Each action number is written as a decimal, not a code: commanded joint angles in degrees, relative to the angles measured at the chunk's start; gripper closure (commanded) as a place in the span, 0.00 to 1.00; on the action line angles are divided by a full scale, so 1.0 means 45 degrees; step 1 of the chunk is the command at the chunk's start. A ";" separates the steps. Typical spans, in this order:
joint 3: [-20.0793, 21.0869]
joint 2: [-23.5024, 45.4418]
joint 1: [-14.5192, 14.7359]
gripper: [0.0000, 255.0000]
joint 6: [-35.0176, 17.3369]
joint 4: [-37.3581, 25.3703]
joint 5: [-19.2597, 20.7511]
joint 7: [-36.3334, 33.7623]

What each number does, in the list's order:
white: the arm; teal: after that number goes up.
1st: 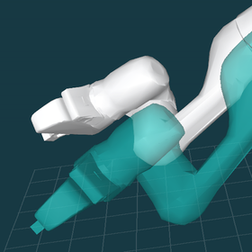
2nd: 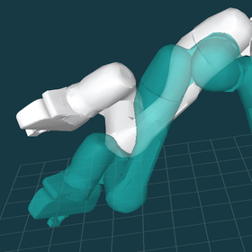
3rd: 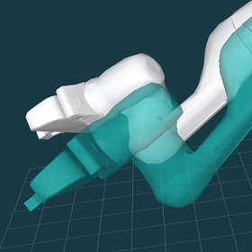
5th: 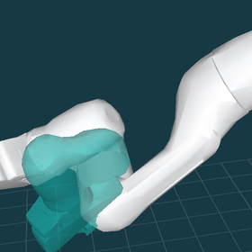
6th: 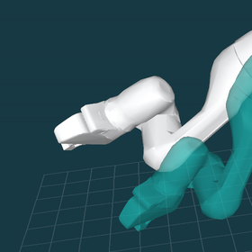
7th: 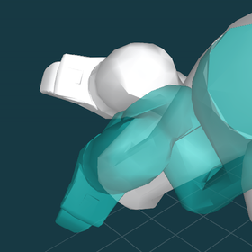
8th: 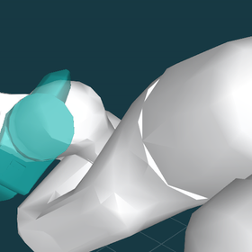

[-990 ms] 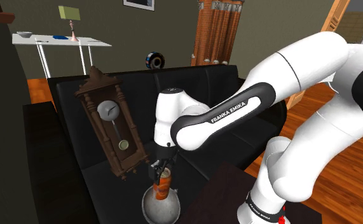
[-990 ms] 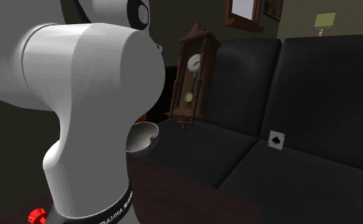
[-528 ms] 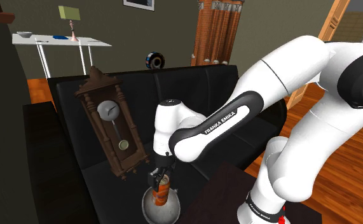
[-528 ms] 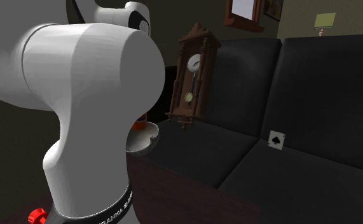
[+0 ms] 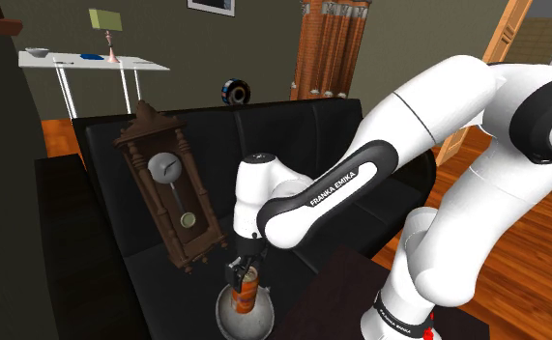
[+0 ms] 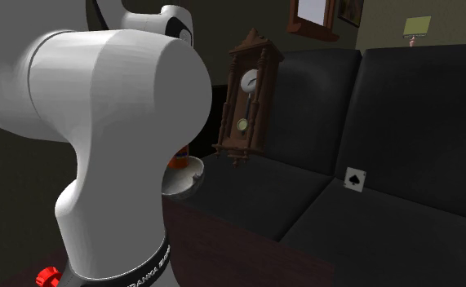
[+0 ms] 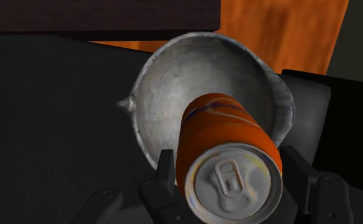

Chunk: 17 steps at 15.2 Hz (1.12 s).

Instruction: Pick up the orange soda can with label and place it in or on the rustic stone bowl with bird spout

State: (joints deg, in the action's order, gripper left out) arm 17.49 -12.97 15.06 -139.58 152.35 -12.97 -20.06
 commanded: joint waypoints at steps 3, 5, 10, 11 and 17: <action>-0.0001 -0.0001 -0.0001 0.00 -0.0001 -0.0005 0.0001 0.0001; -0.0001 -0.0001 -0.0001 0.00 -0.0001 -0.0004 0.0001 0.0001; -0.0271 -0.1351 -0.0032 0.00 0.1997 -0.0651 0.0018 0.0071; -0.0272 -0.1351 -0.0030 0.00 0.1997 -0.0651 0.0018 0.0071; -0.0273 -0.1351 -0.0029 0.00 0.1997 -0.0651 0.0019 0.0070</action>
State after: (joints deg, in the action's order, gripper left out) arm 16.27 -19.03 14.93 -130.63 149.43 -12.89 -19.76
